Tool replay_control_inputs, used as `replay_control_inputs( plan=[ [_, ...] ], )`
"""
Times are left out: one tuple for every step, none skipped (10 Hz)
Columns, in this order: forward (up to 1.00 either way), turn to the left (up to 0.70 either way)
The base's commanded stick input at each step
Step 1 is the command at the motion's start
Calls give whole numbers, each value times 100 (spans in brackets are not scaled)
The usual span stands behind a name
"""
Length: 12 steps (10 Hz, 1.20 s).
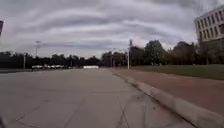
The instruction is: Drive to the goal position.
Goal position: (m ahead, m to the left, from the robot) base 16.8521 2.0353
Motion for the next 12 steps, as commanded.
replay_control_inputs(
  plan=[
    [70,0],
    [70,0],
    [70,0],
    [70,0],
    [70,0],
    [70,0],
    [70,0],
    [70,0],
    [70,0],
    [70,0],
    [70,-16],
    [70,-32]
  ],
)
